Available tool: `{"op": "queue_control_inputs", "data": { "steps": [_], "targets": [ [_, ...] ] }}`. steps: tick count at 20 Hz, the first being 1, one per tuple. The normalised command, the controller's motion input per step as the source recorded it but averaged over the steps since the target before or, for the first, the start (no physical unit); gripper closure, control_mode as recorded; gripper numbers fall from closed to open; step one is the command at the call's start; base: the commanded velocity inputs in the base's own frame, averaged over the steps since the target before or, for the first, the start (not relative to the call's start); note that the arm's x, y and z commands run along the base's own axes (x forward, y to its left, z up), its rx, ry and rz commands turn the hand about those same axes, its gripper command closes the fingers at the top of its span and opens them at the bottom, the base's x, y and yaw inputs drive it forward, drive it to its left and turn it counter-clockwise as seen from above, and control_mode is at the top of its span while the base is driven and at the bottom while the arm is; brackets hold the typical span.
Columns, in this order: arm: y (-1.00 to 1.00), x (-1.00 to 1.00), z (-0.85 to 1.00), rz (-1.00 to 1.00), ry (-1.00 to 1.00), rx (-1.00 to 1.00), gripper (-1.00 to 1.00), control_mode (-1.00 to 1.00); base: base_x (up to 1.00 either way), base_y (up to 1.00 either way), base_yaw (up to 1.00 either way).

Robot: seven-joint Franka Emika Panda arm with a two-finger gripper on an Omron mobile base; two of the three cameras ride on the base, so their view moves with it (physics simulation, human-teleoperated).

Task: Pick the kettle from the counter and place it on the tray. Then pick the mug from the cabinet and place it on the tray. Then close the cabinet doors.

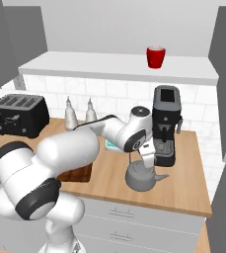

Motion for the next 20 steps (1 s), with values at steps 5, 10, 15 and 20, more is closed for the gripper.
{"op": "queue_control_inputs", "data": {
  "steps": [5, 10, 15, 20],
  "targets": [
    [0.21, -0.16, -0.04, -0.03, 0.04, 0.0, 1.0, -1.0, 0.0, 0.0, 0.0],
    [0.4, -0.2, 0.09, 0.0, 0.07, 0.0, 1.0, -1.0, 0.0, 0.0, 0.0],
    [0.58, -0.43, 0.41, 0.0, 0.0, 0.01, 1.0, -1.0, 0.0, 0.0, 0.0],
    [0.74, -0.44, 0.24, 0.0, -0.14, 0.04, 1.0, -1.0, 0.0, 0.0, 0.0]
  ]
}}
